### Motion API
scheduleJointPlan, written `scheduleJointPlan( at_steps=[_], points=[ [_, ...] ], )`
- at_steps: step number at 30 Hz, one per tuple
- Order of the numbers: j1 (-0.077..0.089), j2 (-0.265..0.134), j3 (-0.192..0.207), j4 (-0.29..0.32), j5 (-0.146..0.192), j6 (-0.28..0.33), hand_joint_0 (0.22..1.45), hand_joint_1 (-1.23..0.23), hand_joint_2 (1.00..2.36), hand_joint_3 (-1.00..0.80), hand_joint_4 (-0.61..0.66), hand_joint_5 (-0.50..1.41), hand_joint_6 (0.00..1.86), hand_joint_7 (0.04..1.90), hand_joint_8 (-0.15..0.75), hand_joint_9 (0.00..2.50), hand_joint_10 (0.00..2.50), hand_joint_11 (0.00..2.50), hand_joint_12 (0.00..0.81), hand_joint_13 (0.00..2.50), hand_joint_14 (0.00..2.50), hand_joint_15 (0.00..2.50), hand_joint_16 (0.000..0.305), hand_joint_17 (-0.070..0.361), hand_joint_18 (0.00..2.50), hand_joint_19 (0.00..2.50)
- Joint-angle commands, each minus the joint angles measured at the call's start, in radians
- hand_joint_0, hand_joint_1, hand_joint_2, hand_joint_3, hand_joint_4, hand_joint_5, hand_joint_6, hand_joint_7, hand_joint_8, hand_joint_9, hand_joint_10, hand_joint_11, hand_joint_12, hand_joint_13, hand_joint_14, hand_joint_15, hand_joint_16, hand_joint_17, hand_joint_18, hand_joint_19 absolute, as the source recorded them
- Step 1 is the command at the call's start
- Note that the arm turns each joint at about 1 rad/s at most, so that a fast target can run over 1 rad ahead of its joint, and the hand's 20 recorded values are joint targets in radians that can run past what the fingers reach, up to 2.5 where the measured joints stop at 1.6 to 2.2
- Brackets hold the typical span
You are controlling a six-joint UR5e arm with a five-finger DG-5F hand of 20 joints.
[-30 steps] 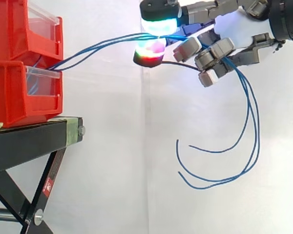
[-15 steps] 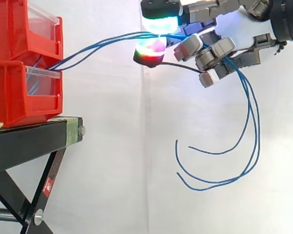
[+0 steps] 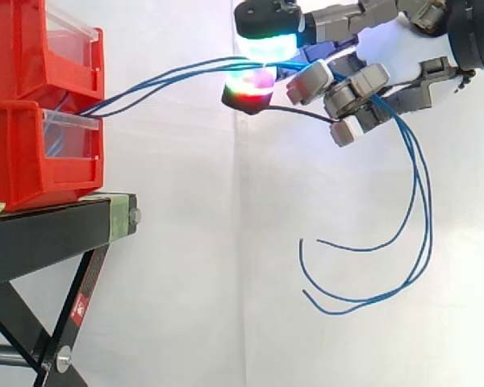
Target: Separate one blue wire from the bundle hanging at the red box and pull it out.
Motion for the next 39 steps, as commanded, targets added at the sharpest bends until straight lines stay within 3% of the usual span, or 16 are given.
scheduleJointPlan(
  at_steps=[1, 10, 17, 23, 39],
  points=[
    [0.0, 0.0, 0.0, 0.0, 0.0, 0.0, 0.62, -0.88, 1.02, -0.3, 0.15, -0.18, 0.94, 0.87, 0.316, 1.31, 0.01, 1.54, 0.402, 1.18, 1.03, 1.61, 0.05, 0.113, 1.13, 1.06],
    [0.0, 0.0, 0.001, 0.0, 0.0, 0.0, 0.61, -0.89, 1.02, -0.31, 0.18, -0.19, 0.95, 0.84, 0.323, 1.28, 0.01, 1.56, 0.402, 1.17, 1.04, 1.6, 0.051, 0.115, 1.12, 1.06],
    [0.0, 0.0, 0.0, 0.0, 0.0, 0.0, 0.59, -0.74, 1.02, -0.29, 0.14, -0.16, 0.93, 0.9, 0.327, 1.45, 0.01, 1.59, 0.396, 1.21, 1.05, 1.57, 0.049, 0.111, 1.14, 1.08],
    [0.002, 0.001, 0.0, 0.0, 0.0, 0.006, 0.59, -0.73, 1.02, -0.24, 0.11, -0.15, 0.93, 0.94, 0.32, 1.48, 0.01, 1.62, 0.396, 1.23, 1.04, 1.58, 0.05, 0.112, 1.15, 1.08],
    [0.005, 0.001, 0.001, -0.018, 0.0, 0.094, 0.56, -0.75, 1.01, -0.37, 0.16, -0.16, 0.92, 0.93, 0.336, 1.47, 0.01, 1.61, 0.409, 1.24, 1.05, 1.57, 0.051, 0.114, 1.16, 1.08]
  ],
)
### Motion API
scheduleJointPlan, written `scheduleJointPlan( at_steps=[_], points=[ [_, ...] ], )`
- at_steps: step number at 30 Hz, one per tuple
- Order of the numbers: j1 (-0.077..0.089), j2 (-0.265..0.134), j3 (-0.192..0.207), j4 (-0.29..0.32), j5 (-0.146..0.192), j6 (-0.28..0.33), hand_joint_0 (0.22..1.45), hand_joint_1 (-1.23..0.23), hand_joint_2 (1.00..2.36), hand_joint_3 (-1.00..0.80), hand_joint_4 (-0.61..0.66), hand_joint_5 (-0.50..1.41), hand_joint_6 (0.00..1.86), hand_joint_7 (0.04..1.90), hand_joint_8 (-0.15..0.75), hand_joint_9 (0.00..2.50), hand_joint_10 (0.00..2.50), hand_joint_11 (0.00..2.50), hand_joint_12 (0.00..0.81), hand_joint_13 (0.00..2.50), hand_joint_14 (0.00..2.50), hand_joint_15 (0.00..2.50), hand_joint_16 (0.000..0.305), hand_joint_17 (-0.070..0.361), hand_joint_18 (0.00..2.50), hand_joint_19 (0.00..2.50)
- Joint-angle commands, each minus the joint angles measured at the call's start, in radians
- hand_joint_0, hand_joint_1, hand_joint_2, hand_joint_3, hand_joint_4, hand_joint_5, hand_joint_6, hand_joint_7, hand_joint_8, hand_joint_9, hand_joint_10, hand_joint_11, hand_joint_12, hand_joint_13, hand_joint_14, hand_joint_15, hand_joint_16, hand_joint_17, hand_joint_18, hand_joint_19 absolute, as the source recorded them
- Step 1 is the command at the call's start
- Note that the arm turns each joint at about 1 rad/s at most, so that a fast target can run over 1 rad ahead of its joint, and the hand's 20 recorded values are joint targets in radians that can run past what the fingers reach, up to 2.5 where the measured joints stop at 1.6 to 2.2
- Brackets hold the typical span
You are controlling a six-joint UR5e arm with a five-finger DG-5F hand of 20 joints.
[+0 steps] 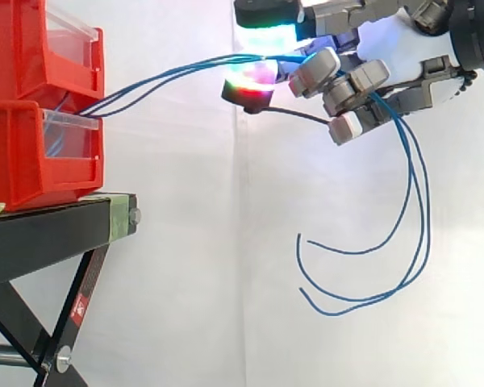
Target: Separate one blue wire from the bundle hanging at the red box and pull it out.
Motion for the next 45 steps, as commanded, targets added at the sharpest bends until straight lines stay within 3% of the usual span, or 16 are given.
scheduleJointPlan(
  at_steps=[1, 20, 45],
  points=[
    [0.0, 0.001, -0.001, -0.007, 0.0, 0.018, 0.56, -0.75, 1.01, -0.37, 0.16, -0.16, 0.92, 0.92, 0.32, 1.47, 0.01, 1.62, 0.407, 1.24, 1.05, 1.57, 0.051, 0.115, 1.16, 1.08],
    [0.008, -0.001, 0.001, -0.056, 0.0, 0.155, 0.55, -0.85, 1.0, -0.45, 0.17, -0.17, 0.93, 0.9, 0.321, 1.42, 0.0, 1.65, 0.415, 1.22, 1.07, 1.54, 0.053, 0.118, 1.16, 1.06],
    [0.018, -0.001, 0.001, -0.076, 0.0, 0.19, 0.62, -0.86, 1.01, -0.38, 0.16, -0.17, 0.93, 0.9, 0.303, 1.44, 0.0, 1.7, 0.394, 1.27, 0.98, 1.63, 0.048, 0.109, 1.17, 1.07]
  ],
)
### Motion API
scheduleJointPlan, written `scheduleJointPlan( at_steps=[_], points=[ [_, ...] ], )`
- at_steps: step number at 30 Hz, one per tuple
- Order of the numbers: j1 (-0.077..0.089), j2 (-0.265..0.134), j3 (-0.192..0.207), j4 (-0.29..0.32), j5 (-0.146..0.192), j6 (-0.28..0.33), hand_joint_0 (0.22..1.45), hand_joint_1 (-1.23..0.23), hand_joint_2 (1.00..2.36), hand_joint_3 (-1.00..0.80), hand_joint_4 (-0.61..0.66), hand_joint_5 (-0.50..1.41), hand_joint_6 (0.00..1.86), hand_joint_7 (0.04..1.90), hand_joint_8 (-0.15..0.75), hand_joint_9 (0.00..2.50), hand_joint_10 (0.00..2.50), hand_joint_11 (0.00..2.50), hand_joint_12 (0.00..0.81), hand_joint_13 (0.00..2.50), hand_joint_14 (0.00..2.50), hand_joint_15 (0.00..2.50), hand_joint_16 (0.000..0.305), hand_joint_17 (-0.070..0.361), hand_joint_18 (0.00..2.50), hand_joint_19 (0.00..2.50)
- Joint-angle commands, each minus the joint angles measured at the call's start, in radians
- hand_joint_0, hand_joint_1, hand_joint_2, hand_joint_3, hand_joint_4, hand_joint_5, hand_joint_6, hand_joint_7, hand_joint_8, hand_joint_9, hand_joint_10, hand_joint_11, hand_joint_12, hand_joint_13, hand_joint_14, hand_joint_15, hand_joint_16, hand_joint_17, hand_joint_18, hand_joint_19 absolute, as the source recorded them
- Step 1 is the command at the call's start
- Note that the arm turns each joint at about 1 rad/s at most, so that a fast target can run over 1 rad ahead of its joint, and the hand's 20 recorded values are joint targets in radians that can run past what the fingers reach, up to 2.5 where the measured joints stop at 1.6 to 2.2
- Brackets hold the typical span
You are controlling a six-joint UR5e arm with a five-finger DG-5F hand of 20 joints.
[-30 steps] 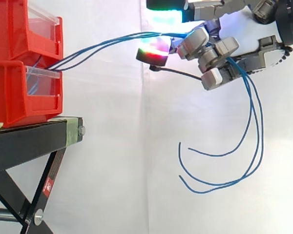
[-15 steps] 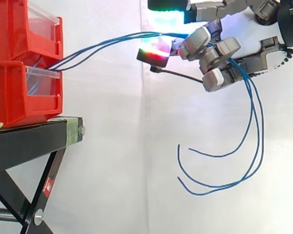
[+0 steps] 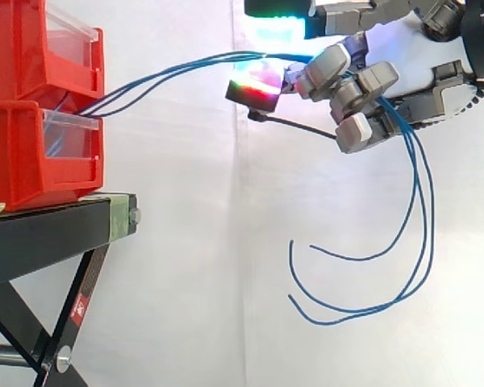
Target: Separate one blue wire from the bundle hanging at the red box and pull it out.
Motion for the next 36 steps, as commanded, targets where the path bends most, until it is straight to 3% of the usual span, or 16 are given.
scheduleJointPlan(
  at_steps=[1, 12, 36],
  points=[
    [0.001, 0.001, 0.0, -0.004, 0.0, 0.011, 0.62, -0.86, 1.01, -0.38, 0.16, -0.17, 0.93, 0.9, 0.311, 1.44, 0.0, 1.7, 0.394, 1.27, 0.98, 1.61, 0.048, 0.109, 1.17, 1.07],
    [0.006, -0.001, 0.001, -0.035, 0.0, 0.034, 0.57, -0.89, 1.0, -0.48, 0.15, -0.16, 0.93, 0.93, 0.328, 1.46, 0.0, 1.7, 0.406, 1.29, 1.02, 1.57, 0.05, 0.113, 1.2, 1.07],
    [0.018, -0.001, 0.0, -0.044, 0.0, 0.039, 0.59, -0.75, 1.01, -0.34, 0.11, -0.12, 0.91, 1.03, 0.323, 1.56, 0.01, 1.73, 0.38, 1.41, 0.92, 1.61, 0.047, 0.106, 1.28, 1.08]
  ],
)
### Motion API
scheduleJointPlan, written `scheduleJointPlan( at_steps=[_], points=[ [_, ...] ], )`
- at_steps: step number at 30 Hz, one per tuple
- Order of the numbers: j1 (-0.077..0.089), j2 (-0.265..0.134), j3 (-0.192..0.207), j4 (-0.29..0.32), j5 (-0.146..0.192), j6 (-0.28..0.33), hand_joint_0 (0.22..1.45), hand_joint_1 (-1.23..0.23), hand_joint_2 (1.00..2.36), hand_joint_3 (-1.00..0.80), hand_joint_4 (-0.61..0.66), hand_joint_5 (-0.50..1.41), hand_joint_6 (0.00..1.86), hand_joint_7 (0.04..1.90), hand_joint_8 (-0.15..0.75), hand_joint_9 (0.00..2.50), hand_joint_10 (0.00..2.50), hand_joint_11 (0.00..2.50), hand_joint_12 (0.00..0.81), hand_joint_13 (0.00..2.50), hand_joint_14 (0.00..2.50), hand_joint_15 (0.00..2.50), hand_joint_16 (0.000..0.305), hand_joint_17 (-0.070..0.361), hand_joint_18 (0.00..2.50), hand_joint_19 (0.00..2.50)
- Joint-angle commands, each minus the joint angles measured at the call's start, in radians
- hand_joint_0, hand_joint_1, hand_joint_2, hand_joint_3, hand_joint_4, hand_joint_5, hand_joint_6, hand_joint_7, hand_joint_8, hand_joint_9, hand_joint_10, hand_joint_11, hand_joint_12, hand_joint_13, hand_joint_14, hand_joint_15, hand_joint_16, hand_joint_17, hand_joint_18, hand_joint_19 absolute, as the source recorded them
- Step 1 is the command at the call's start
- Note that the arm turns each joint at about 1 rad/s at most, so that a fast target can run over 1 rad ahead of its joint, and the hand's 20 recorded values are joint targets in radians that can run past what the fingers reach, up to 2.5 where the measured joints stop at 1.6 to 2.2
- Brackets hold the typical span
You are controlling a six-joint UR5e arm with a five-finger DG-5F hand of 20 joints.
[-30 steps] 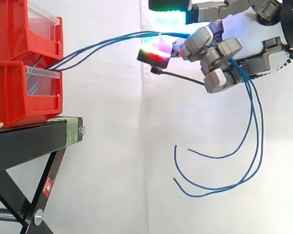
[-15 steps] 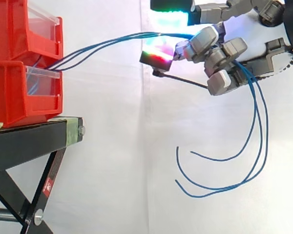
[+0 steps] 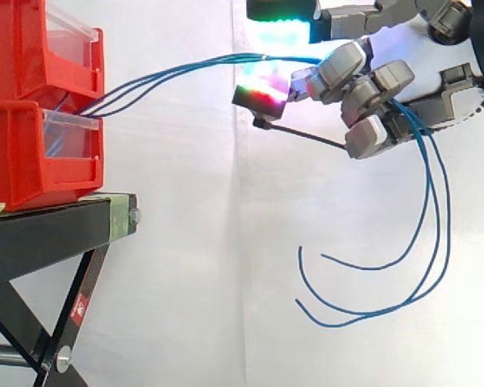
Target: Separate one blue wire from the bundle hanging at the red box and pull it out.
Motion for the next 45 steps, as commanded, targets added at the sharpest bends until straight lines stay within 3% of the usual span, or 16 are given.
scheduleJointPlan(
  at_steps=[1, 16, 32, 39, 45],
  points=[
    [0.001, -0.001, 0.0, 0.0, 0.0, 0.0, 0.58, -0.74, 1.01, -0.34, 0.11, -0.12, 0.91, 1.04, 0.319, 1.56, 0.01, 1.73, 0.38, 1.41, 0.92, 1.61, 0.047, 0.106, 1.28, 1.08],
    [0.006, 0.001, 0.0, -0.008, 0.008, 0.0, 0.61, -0.81, 1.02, -0.26, 0.1, -0.12, 0.91, 1.08, 0.315, 1.56, 0.01, 1.74, 0.381, 1.43, 0.88, 1.62, 0.046, 0.104, 1.29, 1.08],
    [0.009, 0.001, 0.001, -0.008, 0.014, 0.0, 0.65, -0.86, 1.02, -0.04, -0.09, -0.14, 0.96, 1.2, 0.332, 1.54, 0.01, 1.73, 0.393, 1.45, 0.89, 1.6, 0.049, 0.111, 1.33, 1.04],
    [0.01, 0.001, 0.0, -0.008, 0.017, 0.0, 0.66, -0.87, 1.02, -0.05, -0.01, -0.17, 0.97, 1.08, 0.34, 1.44, 0.0, 1.74, 0.403, 1.41, 0.91, 1.61, 0.051, 0.114, 1.3, 1.04],
    [0.01, 0.001, 0.001, -0.008, 0.017, 0.0, 0.65, -0.89, 1.02, -0.06, 0.17, -0.2, 0.97, 0.95, 0.34, 1.29, 0.14, 1.69, 0.41, 1.35, 0.91, 1.63, 0.051, 0.114, 1.24, 1.05]
  ],
)
